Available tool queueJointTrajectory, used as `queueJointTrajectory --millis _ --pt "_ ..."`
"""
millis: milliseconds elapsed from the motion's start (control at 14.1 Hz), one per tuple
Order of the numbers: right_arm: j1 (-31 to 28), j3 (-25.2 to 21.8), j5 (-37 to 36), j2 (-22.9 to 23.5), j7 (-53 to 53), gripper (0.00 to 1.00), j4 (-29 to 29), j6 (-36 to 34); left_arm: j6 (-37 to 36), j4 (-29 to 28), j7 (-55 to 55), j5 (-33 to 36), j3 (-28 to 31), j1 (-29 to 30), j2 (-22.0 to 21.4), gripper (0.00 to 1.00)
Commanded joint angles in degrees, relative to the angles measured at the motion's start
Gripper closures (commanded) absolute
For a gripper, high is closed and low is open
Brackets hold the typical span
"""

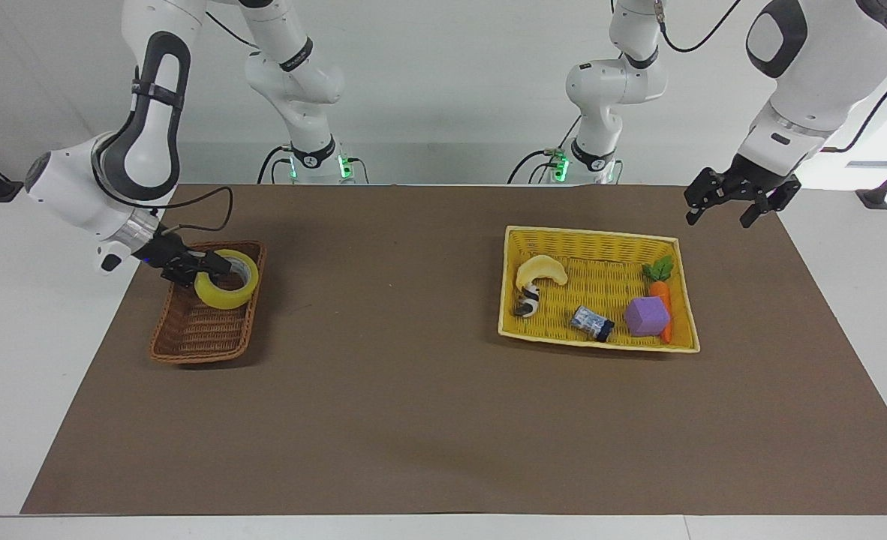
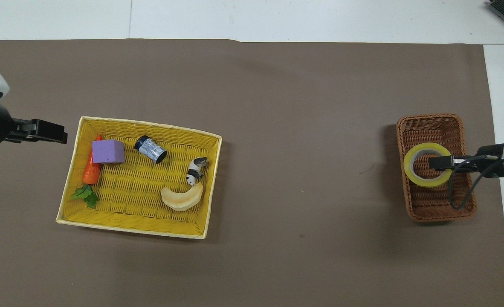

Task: Move tape to another basket
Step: 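Carry the tape with the right gripper and lower it into the wicker basket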

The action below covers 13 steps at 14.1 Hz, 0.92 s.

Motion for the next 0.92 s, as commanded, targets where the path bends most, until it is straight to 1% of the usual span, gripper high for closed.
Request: queueJointTrajectory --millis 0,212,283,425,496,566,708,779,850 --pt "-2.46 0.43 -1.96 1.79 -3.72 1.0 -0.69 1.24 -2.17 2.32 0.85 2.08 -0.32 -0.22 1.08 0.0" --pt "-2.46 0.43 -1.96 1.79 -3.45 1.0 -0.78 2.11 -2.35 3.19 0.85 1.9 -0.23 -0.67 0.73 0.0" --pt "-2.54 0.52 -1.87 1.88 -3.45 1.0 -0.25 1.42 -3.05 3.2 0.85 1.81 -0.23 -0.67 0.56 0.0" --pt "-2.63 0.6 -0.73 2.05 -2.58 1.0 3.33 -1.82 -5.77 4.42 0.85 1.64 -0.23 -0.67 0.9 0.0" --pt "-2.55 0.6 -0.73 1.97 0.91 1.0 6.14 -4.36 -5.87 5.3 0.85 1.55 -0.06 -0.75 0.91 0.0" --pt "-2.72 0.6 -0.81 2.05 2.86 1.0 7.39 -6.04 -5.52 5.31 0.76 1.46 0.12 -0.76 0.82 0.0" --pt "-2.37 0.52 -1.68 1.35 1.48 1.0 5.13 -4.22 -4.99 4.7 0.84 1.46 0.56 -0.76 0.38 0.0" --pt "-2.28 0.52 -2.22 0.83 -0.1 1.0 3.63 -1.52 -4.99 4.69 0.85 1.46 1.17 -0.76 0.38 0.0" --pt "-2.37 0.52 -2.57 0.91 -1.94 1.0 2.23 -0.27 -4.9 4.78 0.76 1.46 1.17 -0.84 0.38 0.0"
